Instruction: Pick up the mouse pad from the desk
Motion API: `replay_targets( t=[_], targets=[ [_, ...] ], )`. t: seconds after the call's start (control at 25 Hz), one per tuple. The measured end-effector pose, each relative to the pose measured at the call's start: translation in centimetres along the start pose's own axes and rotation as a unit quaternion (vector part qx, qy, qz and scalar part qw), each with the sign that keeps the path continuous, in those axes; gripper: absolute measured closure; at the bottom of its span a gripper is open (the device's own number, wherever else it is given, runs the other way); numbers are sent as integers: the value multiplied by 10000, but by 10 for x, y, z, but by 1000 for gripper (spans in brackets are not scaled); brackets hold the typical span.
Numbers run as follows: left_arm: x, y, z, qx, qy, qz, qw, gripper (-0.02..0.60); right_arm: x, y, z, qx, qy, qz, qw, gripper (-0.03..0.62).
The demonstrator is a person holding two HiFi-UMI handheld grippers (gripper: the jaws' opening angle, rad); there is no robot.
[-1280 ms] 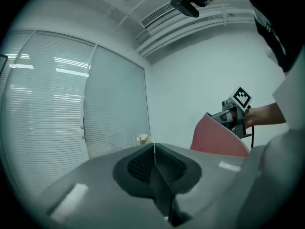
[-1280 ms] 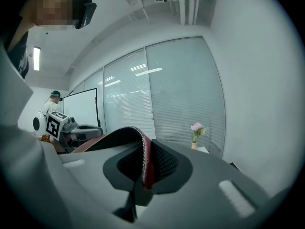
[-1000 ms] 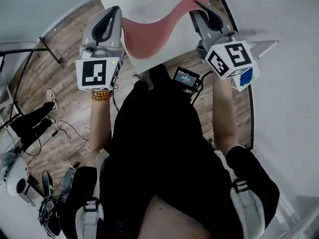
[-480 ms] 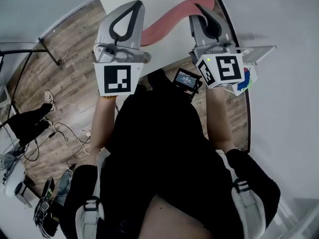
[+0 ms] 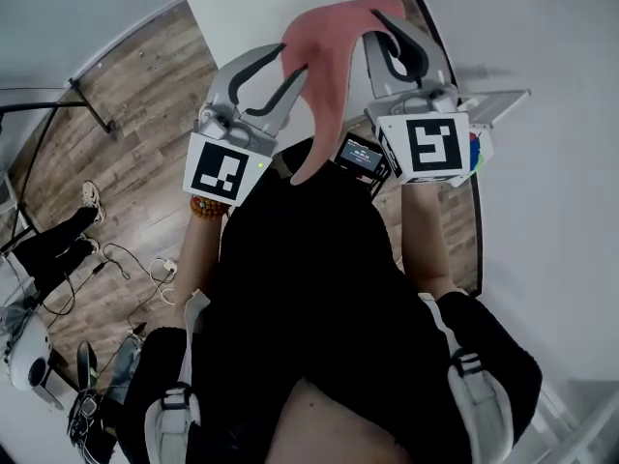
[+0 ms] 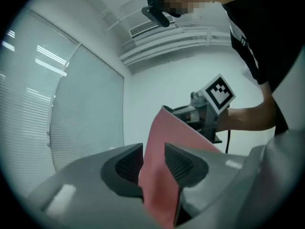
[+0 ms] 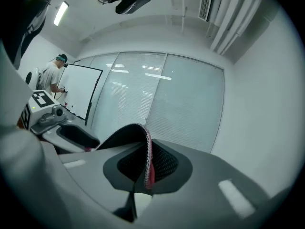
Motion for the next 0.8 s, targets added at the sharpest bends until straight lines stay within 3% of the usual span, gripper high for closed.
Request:
replay_targets(
  t=[0.12, 0.24, 0.36, 0.44, 0.56, 0.8],
  targets=[
    [6, -8, -17, 760, -20, -112, 9970, 416, 3, 8, -5, 86, -89, 34, 9999, 553],
    [10, -7, -29, 1148, -9, -208, 9932, 383, -1, 13, -2, 116, -90, 35, 9999, 553],
    [13, -7, -43, 1188, -114, -154, 9927, 347, -7, 14, -1, 64, -73, 57, 9999, 553],
    [12, -12, -52, 1065, -117, 92, 9942, 320, -11, 17, -1, 15, -67, 142, 9999, 553],
    [7, -15, -56, 950, 256, 378, 9944, 281, -17, 25, 3, -71, -43, 286, 9996, 553],
    [-8, -6, -35, 884, 1022, 227, 9906, 236, -23, 30, 9, -133, -43, 474, 9988, 553]
  ],
)
Point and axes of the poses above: the fingertips, and each gripper's own axes: x backward along the fingers, z to its left, y out of its top, the point moved 4 cm from there along x, backward along the fingers, and after that the axes turned 1 degree about x, right-handed, at the moved point
